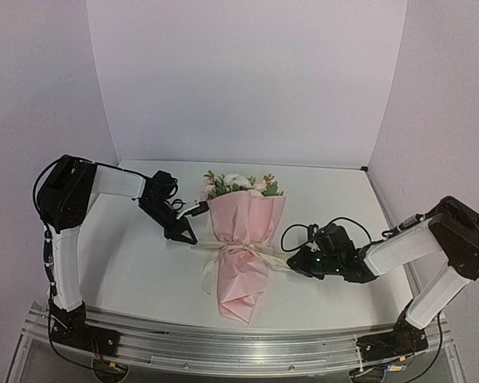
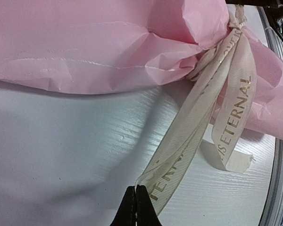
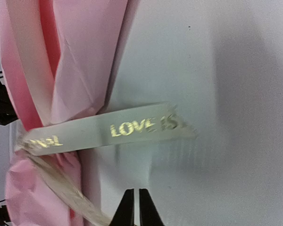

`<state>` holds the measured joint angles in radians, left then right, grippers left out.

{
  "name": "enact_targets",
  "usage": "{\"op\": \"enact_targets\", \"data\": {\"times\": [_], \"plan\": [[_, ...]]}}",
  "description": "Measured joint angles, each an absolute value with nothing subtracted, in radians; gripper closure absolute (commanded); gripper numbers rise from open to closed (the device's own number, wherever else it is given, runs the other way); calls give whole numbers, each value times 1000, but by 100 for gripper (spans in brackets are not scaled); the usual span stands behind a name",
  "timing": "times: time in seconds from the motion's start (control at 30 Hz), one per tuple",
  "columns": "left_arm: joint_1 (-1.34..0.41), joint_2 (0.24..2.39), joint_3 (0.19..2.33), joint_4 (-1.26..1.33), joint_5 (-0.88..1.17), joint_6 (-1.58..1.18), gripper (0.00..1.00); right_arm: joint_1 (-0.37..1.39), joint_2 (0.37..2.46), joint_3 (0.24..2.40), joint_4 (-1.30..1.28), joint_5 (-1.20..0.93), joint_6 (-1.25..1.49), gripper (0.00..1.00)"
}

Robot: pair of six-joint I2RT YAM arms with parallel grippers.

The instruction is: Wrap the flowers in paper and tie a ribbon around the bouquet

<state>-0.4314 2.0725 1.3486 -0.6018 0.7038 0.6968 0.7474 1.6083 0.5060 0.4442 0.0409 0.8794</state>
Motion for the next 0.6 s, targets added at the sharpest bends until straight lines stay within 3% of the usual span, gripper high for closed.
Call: {"op": "enact_targets", "data": {"times": [0.03,0.13,0.33,0.47,0.6], "plan": [[-429,2069,1343,-604,702,699,68,746,1608,506,431,43,881,69],[-413,2066,1342,-615,706,676,52,741,1608,505,395,47,868,55],[-398,2048,1388,-666,714,652,43,735,1581,524,368,56,842,12],[-388,1969,1368,-690,724,621,30,689,1428,530,234,94,819,9],[-349,1758,1209,-616,756,493,22,542,1279,673,-10,129,751,8]]}}
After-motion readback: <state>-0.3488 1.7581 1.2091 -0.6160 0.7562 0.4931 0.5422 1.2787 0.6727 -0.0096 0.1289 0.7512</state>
